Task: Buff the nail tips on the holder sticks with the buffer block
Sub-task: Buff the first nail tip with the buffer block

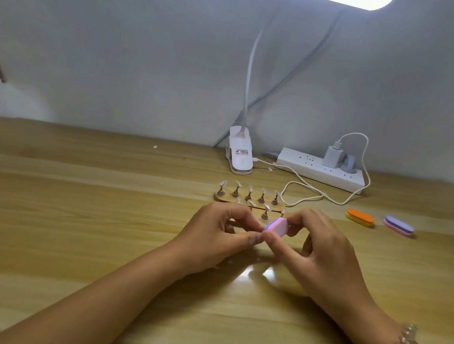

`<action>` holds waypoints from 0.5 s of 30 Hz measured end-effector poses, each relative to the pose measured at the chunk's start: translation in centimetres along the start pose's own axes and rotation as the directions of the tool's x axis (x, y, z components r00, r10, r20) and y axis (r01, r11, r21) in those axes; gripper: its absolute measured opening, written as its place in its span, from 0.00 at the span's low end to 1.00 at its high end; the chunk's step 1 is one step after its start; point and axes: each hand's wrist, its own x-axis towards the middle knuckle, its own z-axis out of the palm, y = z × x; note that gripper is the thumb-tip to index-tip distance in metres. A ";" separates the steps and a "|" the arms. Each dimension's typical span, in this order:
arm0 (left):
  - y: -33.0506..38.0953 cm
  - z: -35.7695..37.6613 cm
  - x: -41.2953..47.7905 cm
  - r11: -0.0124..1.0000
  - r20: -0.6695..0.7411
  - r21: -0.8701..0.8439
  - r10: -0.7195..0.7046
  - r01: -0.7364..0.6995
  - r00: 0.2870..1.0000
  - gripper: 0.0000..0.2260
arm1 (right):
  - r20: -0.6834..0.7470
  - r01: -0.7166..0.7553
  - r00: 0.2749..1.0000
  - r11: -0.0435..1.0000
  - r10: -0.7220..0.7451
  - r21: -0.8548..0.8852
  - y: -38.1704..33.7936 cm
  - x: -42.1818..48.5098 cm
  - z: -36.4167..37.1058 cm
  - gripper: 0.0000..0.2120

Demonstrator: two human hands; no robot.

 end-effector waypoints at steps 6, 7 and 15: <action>0.1 0.1 0.0 0.999 0.016 0.025 0.030 -0.030 0.999 0.06 | 0.028 0.045 0.999 0.998 -0.044 -0.033 -0.4 -0.2 0.1 0.19; 0.1 0.1 -0.1 0.999 0.014 0.019 0.026 -0.026 1.000 0.04 | 0.014 -0.001 1.000 1.000 0.001 -0.004 -0.2 0.0 0.0 0.19; 0.1 0.0 0.0 1.000 0.023 -0.017 -0.015 0.015 1.000 0.05 | -0.130 -0.102 0.983 0.978 0.127 0.184 0.4 0.3 -0.4 0.17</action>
